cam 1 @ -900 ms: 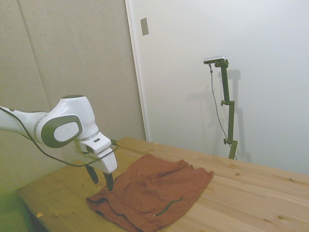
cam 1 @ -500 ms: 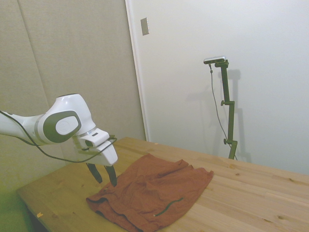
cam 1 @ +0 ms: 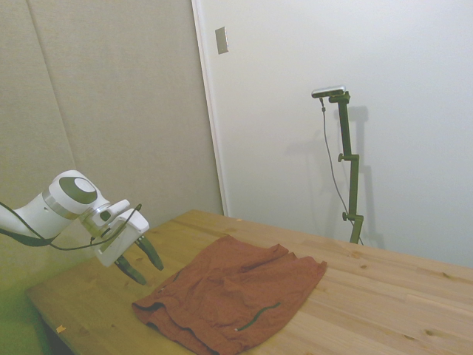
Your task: Fold the shorts
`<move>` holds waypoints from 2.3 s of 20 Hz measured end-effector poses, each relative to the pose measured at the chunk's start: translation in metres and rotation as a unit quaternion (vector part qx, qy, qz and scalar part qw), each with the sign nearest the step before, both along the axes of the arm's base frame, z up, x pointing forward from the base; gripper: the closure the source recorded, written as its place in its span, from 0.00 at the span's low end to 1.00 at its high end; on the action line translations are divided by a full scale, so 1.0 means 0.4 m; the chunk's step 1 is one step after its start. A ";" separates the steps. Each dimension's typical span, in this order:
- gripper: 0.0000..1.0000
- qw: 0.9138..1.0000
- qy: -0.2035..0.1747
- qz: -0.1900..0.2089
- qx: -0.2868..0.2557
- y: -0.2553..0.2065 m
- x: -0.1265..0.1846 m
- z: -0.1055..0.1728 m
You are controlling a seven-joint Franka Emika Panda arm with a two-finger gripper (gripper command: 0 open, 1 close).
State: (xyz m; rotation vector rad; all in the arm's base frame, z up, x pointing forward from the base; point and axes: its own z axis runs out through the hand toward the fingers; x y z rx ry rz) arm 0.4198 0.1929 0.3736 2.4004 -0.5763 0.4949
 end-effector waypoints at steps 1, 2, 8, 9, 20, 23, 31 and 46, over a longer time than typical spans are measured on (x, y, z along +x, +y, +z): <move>0.00 1.000 0.001 0.002 -0.010 0.010 -0.005 -0.016; 0.00 1.000 0.004 0.004 -0.015 0.018 -0.008 -0.032; 0.00 1.000 0.011 0.009 -0.017 0.057 -0.003 -0.068; 0.00 1.000 0.013 0.011 -0.018 0.063 -0.004 -0.071; 0.00 0.997 0.032 -0.002 -0.064 0.024 0.001 -0.123; 0.00 0.997 0.036 -0.013 -0.065 -0.001 0.013 -0.134; 1.00 0.997 0.037 -0.019 -0.065 -0.012 0.017 -0.137; 1.00 0.996 0.051 -0.019 -0.071 -0.022 0.008 -0.168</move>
